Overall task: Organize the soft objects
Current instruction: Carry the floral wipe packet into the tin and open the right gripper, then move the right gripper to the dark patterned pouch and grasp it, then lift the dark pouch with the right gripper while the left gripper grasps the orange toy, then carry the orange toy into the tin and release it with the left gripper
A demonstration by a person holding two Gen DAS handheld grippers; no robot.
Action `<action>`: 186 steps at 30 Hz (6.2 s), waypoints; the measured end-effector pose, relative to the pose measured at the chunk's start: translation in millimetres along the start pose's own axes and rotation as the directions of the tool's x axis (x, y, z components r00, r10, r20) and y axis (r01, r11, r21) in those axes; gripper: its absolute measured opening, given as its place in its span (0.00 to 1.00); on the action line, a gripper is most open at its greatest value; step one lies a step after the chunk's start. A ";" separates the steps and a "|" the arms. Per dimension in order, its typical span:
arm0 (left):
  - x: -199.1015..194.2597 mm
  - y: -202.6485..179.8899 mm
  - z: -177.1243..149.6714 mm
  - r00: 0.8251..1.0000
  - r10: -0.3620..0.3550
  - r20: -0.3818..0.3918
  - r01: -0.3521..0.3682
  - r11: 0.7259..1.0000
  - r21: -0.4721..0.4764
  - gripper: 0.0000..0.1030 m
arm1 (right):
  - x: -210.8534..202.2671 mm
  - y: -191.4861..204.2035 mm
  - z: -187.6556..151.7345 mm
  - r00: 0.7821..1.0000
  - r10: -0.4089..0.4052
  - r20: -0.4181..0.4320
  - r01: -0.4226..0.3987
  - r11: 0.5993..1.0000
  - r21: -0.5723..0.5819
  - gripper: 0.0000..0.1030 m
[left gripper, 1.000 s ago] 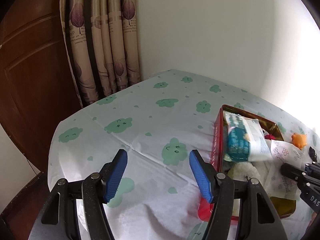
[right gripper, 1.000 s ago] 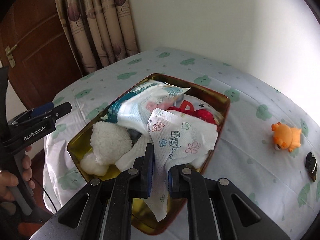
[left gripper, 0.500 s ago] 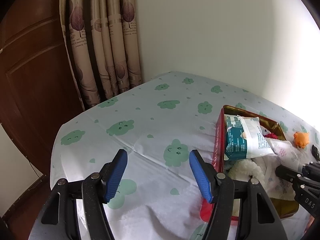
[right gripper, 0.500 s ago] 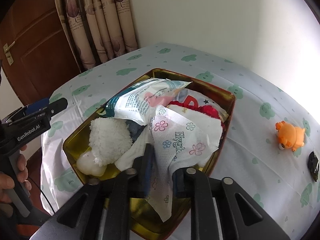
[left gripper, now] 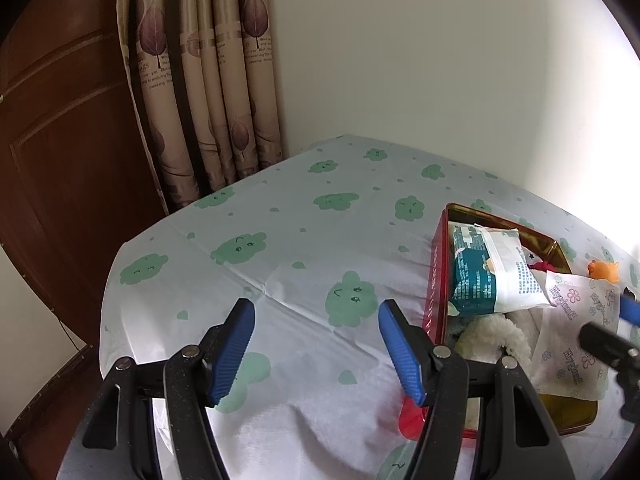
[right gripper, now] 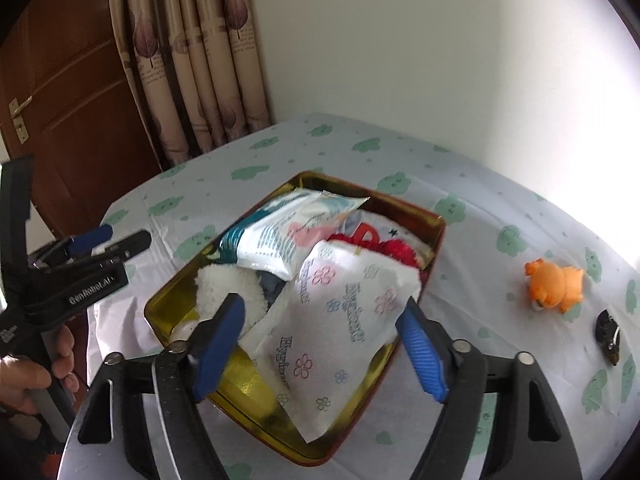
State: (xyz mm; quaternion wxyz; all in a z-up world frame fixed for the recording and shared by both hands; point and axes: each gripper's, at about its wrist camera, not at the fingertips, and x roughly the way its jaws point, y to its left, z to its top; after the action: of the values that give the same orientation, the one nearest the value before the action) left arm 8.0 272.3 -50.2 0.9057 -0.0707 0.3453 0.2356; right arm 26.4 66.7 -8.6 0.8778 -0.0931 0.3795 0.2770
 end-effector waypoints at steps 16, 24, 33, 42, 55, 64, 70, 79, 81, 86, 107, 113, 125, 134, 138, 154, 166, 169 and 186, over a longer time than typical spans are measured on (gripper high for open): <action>1.7 1.0 -1.0 1.000 -0.001 -0.018 0.000 1.000 -0.012 0.64 | -32.7 -44.7 0.3 0.997 -0.075 0.033 0.071 0.993 0.090 0.76; 3.6 2.6 -0.1 1.000 0.007 -0.023 -0.008 1.000 -0.023 0.64 | -50.8 -129.9 -25.1 0.973 -0.231 -0.015 0.229 0.953 0.197 0.76; 10.6 3.2 -1.8 0.999 0.033 -0.043 -0.034 0.999 -0.019 0.64 | -55.2 -241.0 -68.4 0.904 -0.411 -0.122 0.428 0.866 0.257 0.76; 11.9 -4.7 -2.3 0.998 0.060 -0.028 -0.059 0.998 0.015 0.64 | -22.1 -300.8 -75.8 0.895 -0.412 -0.173 0.447 0.828 0.340 0.73; -3.8 -45.0 15.9 0.998 0.034 0.053 -0.042 0.987 0.156 0.64 | 12.0 -319.0 -67.5 0.898 -0.400 -0.185 0.441 0.830 0.342 0.50; -30.6 -118.8 39.1 0.985 -0.112 0.130 0.066 0.945 0.319 0.64 | -0.7 -316.9 -76.0 0.903 -0.393 -0.173 0.430 0.835 0.344 0.30; -32.9 -173.9 39.0 0.959 -0.281 0.042 0.247 0.896 0.369 0.64 | -19.1 -302.7 -93.9 0.907 -0.386 -0.170 0.422 0.843 0.335 0.30; -16.7 -263.0 28.2 0.897 -0.424 -0.121 0.426 0.764 0.485 0.66 | -57.3 -286.2 -132.2 0.893 -0.414 -0.176 0.450 0.832 0.324 0.30; -7.8 -285.2 27.0 0.879 -0.445 -0.169 0.465 0.723 0.511 0.68 | -60.8 -287.4 -136.2 0.896 -0.409 -0.174 0.444 0.827 0.344 0.30; 13.9 -342.6 24.2 0.860 -0.444 -0.250 0.501 0.648 0.573 0.69 | -59.6 -289.6 -139.5 0.894 -0.411 -0.181 0.449 0.822 0.350 0.30; 92.0 -463.4 8.5 0.854 -0.302 -0.424 0.520 0.471 0.712 0.69 | -58.9 -291.2 -142.2 0.898 -0.403 -0.178 0.440 0.821 0.362 0.30; 99.7 -460.0 11.3 0.846 -0.316 -0.429 0.532 0.548 0.646 0.51 | -58.7 -291.5 -142.7 0.899 -0.401 -0.177 0.438 0.821 0.366 0.31; 78.0 -440.8 24.0 0.844 -0.331 -0.422 0.532 0.624 0.572 0.45 | -58.2 -290.5 -142.8 0.898 -0.403 -0.179 0.441 0.820 0.365 0.31; 41.4 -425.0 28.7 0.843 -0.340 -0.417 0.531 0.646 0.548 0.45 | -57.9 -290.7 -142.6 0.897 -0.404 -0.181 0.443 0.820 0.363 0.31; 23.9 -407.8 34.5 0.834 -0.351 -0.426 0.543 0.661 0.518 0.45 | -58.4 -291.4 -142.0 0.896 -0.405 -0.181 0.443 0.820 0.362 0.31; -20.4 -307.8 73.7 0.879 -0.322 -0.350 0.463 0.751 0.471 0.45 | -57.9 -290.5 -140.8 0.894 -0.408 -0.184 0.448 0.820 0.357 0.31; 10.3 -224.1 91.9 0.925 -0.197 -0.326 0.323 0.859 0.398 0.45 | -58.4 -290.8 -140.2 0.893 -0.410 -0.185 0.450 0.820 0.354 0.31; 20.7 -209.8 92.5 0.929 -0.177 -0.326 0.303 0.871 0.388 0.45 | -58.2 -292.3 -140.8 0.892 -0.413 -0.187 0.453 0.820 0.350 0.31; 74.3 -222.3 83.1 0.920 -0.162 -0.358 0.310 0.859 0.408 0.47 | -58.2 -292.0 -140.9 0.892 -0.412 -0.187 0.452 0.820 0.350 0.31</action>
State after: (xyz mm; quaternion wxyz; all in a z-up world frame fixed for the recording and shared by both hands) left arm 211.3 129.2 -44.4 0.8528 0.0659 0.5176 0.0193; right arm 69.9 -252.3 -78.4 0.8979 -0.0170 0.4396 -0.0144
